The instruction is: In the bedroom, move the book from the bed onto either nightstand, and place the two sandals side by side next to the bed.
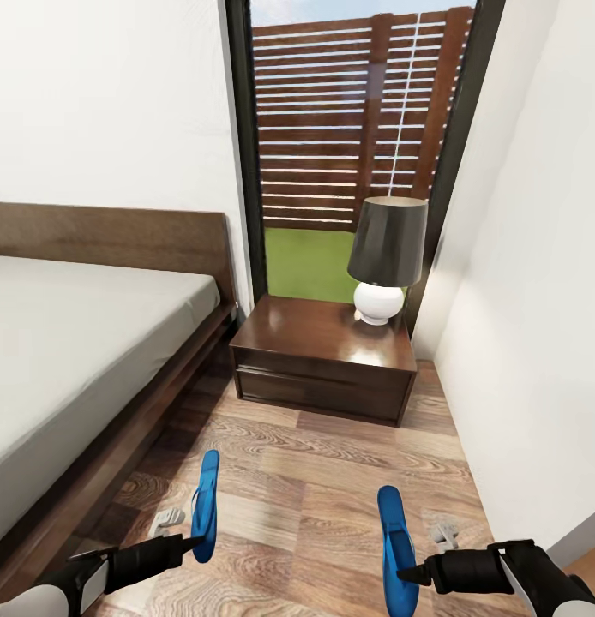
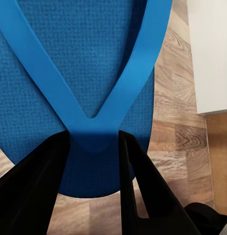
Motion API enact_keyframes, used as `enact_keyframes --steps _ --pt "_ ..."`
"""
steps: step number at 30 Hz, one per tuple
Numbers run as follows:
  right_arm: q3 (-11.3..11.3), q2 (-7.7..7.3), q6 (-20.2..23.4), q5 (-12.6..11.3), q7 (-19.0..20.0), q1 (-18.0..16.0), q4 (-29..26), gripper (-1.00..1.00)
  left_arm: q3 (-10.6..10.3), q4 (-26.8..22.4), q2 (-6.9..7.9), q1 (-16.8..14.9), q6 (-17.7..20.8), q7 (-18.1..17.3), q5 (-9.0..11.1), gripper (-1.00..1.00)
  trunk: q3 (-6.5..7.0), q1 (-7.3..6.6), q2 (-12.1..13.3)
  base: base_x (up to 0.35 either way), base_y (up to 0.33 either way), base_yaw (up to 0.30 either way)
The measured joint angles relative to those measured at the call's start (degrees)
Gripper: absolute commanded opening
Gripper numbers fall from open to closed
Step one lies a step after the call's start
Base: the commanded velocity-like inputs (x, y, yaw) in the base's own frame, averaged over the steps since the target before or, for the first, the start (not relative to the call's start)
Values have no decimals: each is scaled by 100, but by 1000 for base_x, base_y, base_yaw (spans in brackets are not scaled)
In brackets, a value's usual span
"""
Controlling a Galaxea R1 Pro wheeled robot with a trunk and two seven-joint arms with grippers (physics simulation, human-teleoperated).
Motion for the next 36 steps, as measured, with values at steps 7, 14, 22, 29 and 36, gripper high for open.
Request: enact_keyframes --steps 7,14,22,29,36 --pt "5 0 1 1 0 -1 -2 -100 1 0 -1 1 -3 7 0 -100 0 0 0 0 0 19" --pt "1 1 0 2 -11 -4 20 -100 0 -1 -1 3 -6 6 2 -100 0 0 0 0 0 229" --pt "1 2 -2 5 -7 -2 374 -100 -3 -1 -1 3 -9 6 0 -100 0 0 0 0 -1 288" --pt "2 2 -6 5 -7 -6 403 -100 -1 1 -10 3 -9 262 -3 -100 0 0 0 0 -74 290" --pt "3 2 -4 5 -8 -6 404 -100 -4 8 -23 3 -9 436 -4 -100 0 0 0 0 -7 290"
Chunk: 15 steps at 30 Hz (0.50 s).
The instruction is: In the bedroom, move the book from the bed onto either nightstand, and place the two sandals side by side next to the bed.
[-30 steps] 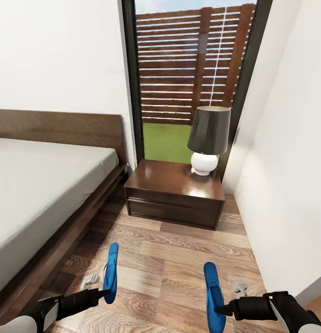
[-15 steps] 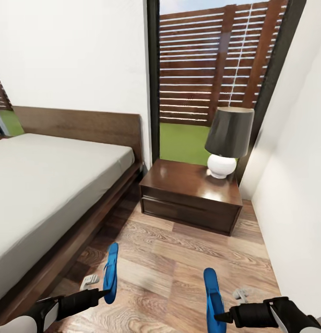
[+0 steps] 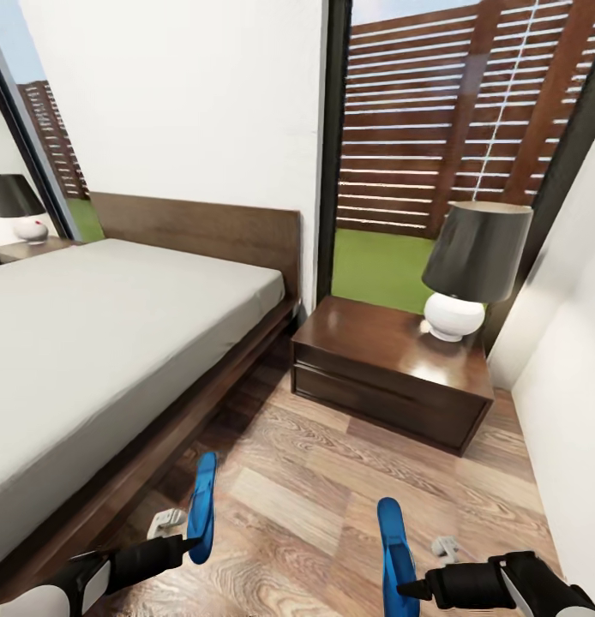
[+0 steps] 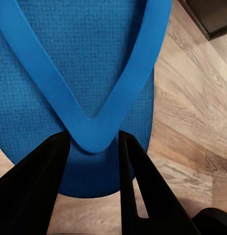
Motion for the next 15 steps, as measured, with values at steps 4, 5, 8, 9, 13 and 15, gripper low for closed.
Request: enact_keyframes --steps 4,5,8,9,13,15 --pt "-1 0 -1 0 1 1 0 -100 -2 -1 -6 0 0 9 -1 -100 0 0 0 0 -1 290" --pt "-3 0 -1 -1 1 1 0 -100 -2 -1 -9 0 0 10 -1 -100 0 0 0 0 0 290" --pt "0 0 0 0 1 2 0 -100 -2 -1 -13 0 0 11 -2 -100 0 0 0 0 0 290" --pt "0 0 0 -1 1 3 0 -100 -3 0 -13 0 0 11 -2 -100 0 0 0 0 0 290" --pt "-1 0 2 0 1 2 0 -100 -4 1 -14 0 0 11 -3 -100 0 0 0 0 0 290" --pt "0 0 -1 0 1 2 0 -100 -8 1 -14 0 0 11 -4 -100 0 0 0 0 0 290"
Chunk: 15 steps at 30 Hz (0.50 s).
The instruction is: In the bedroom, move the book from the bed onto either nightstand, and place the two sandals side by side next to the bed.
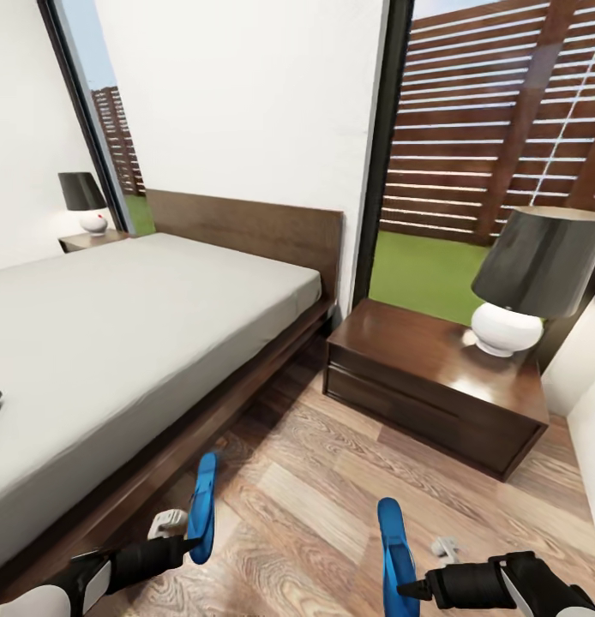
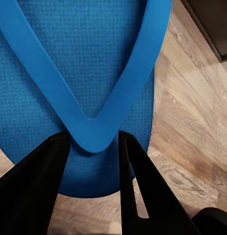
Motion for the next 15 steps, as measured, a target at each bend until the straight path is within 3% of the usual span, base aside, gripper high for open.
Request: enact_keyframes --steps 15 --pt "3 0 2 0 0 -2 0 -100 2 0 -3 0 0 9 3 -100 0 0 0 0 -15 290"
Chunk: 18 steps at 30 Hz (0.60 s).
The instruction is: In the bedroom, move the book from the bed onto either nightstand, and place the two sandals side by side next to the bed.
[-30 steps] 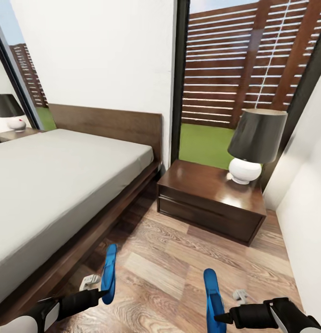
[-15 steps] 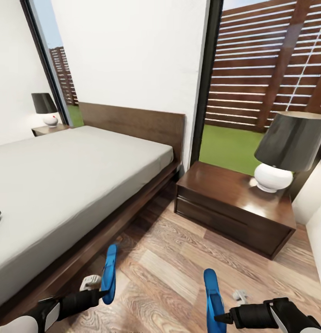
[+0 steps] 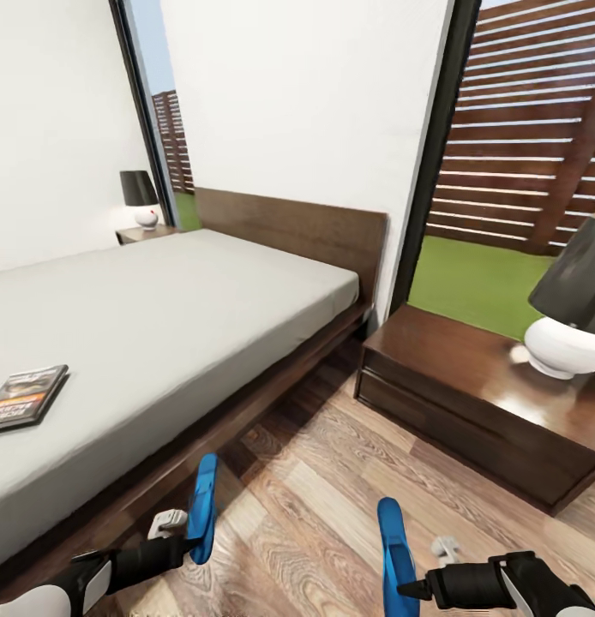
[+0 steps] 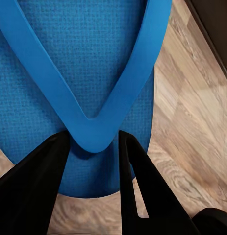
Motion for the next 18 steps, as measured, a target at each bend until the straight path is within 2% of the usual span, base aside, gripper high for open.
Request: enact_keyframes --steps 6,13,18 --pt "1 -1 4 1 12 3 -1 -100 7 1 -71 -1 0 4 -5 -100 0 0 0 0 -236 79" --pt "0 -1 4 -1 10 3 0 -100 7 0 -77 -2 0 3 -7 -100 0 0 0 0 -68 5" --pt "0 -1 4 1 12 2 -2 -100 4 2 -83 -1 0 12 -7 -100 0 0 0 0 -208 0"
